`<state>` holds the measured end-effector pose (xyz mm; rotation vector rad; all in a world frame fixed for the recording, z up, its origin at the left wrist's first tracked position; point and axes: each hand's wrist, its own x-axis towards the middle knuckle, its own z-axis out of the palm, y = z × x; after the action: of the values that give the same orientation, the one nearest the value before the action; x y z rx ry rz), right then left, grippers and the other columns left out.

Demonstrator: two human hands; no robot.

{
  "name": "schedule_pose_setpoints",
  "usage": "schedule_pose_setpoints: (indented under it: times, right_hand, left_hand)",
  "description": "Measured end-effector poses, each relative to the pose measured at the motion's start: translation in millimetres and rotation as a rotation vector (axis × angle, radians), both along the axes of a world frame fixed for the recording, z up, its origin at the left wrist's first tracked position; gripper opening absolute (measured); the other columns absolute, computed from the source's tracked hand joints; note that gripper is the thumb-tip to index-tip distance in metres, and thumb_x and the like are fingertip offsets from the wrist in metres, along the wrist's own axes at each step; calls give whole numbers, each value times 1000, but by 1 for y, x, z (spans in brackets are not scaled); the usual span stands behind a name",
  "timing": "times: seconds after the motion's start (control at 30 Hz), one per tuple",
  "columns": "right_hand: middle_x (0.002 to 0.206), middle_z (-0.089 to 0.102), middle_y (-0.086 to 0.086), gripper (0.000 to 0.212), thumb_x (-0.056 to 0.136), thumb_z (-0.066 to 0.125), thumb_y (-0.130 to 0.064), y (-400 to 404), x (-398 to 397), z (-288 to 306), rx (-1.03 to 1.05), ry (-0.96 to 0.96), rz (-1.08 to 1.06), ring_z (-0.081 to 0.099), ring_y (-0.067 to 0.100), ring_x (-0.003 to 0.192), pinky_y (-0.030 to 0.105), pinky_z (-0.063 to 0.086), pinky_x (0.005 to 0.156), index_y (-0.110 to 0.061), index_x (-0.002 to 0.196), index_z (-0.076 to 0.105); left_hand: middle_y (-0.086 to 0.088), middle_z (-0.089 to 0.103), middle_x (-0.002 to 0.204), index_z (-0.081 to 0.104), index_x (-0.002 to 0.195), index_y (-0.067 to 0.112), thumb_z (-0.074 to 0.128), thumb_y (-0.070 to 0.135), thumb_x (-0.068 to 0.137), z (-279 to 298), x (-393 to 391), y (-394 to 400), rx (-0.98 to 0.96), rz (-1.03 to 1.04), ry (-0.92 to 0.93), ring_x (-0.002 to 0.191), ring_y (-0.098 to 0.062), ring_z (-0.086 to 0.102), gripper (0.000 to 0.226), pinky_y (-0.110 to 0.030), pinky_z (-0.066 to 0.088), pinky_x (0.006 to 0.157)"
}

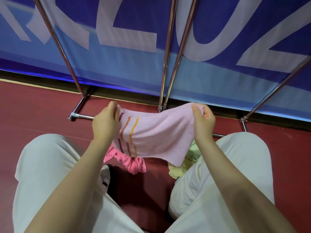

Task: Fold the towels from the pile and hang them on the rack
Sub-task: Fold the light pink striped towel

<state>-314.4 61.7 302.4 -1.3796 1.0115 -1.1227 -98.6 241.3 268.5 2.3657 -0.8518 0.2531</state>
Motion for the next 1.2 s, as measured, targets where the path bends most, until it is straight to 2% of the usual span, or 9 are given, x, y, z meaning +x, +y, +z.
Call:
schedule_pose_setpoints:
  times: [0.2, 0.33, 0.53, 0.7, 0.77, 0.87, 0.97, 1.07, 1.2]
  right_hand:
    - [84, 67, -13, 11, 91, 61, -18, 3, 1, 1, -9, 26, 17, 60, -2, 79, 15, 48, 75, -25, 84, 66]
    - [82, 67, -11, 9, 90, 62, -18, 4, 5, 1, 8, 23, 9, 59, 1, 78, 19, 48, 76, -21, 83, 66]
    - [79, 64, -10, 12, 90, 62, -17, 7, 12, 3, 31, 14, 29, 57, 2, 77, 22, 47, 77, -7, 83, 65]
    - [76, 60, -5, 17, 89, 62, -18, 5, 17, -4, 87, 9, 9, 53, 6, 74, 24, 46, 73, -3, 81, 62]
    - [74, 54, -1, 18, 87, 62, -18, 3, 21, -11, 180, 12, -14, 47, 11, 72, 28, 42, 70, -6, 75, 57]
    - [79, 58, 1, 14, 85, 66, -16, 3, 29, -19, 415, -41, -67, 52, 17, 78, 31, 46, 75, -15, 72, 60]
    - [87, 65, 3, 12, 85, 68, -9, 7, 39, -23, 642, -160, -85, 59, 21, 85, 33, 50, 86, -18, 77, 64]
    - [100, 65, 8, 6, 84, 69, -8, 18, 53, -21, 599, -137, -45, 58, 19, 87, 31, 49, 85, -13, 83, 67]
    - [81, 65, -6, 7, 88, 64, -7, 43, 67, -8, 452, -123, 72, 59, 5, 75, 10, 47, 67, -13, 87, 68]
  left_hand:
    - [-24, 52, 112, 57, 114, 3, 42, 22, 102, -2, 7, 10, -74, 159, 63, 88, -46, 55, 27, -40, 33, 65]
    - [-14, 54, 115, 58, 113, 7, 41, 21, 101, 9, 8, 12, -360, 192, 201, 101, -29, 53, 26, -28, 34, 78]
    - [4, 55, 97, 50, 101, 15, 39, 16, 101, 24, 9, 14, -711, 149, 410, 91, -7, 49, 11, -10, 37, 80]
    - [8, 56, 91, 55, 100, 15, 42, 21, 100, 25, 6, 8, -731, 246, 533, 85, -5, 50, 14, -7, 39, 72]
    - [5, 55, 89, 59, 98, 12, 42, 24, 98, 22, 4, 3, -704, 301, 623, 83, -9, 48, 20, -19, 40, 75]
    - [6, 40, 66, 47, 68, 19, 42, 22, 95, 15, -4, -7, -689, 325, 825, 64, -12, 36, 27, -29, 31, 68]
    - [5, 29, 59, 34, 57, 21, 44, 19, 95, 15, -23, -19, -706, 293, 940, 56, -13, 25, 39, -32, 25, 60]
    - [3, 31, 62, 37, 59, 21, 45, 18, 97, 21, -45, -32, -715, 231, 987, 59, -13, 27, 39, -31, 26, 57]
    - [-7, 44, 77, 49, 68, 19, 45, 19, 98, 23, -65, -45, -782, 169, 1060, 74, -20, 39, 30, -30, 36, 65]
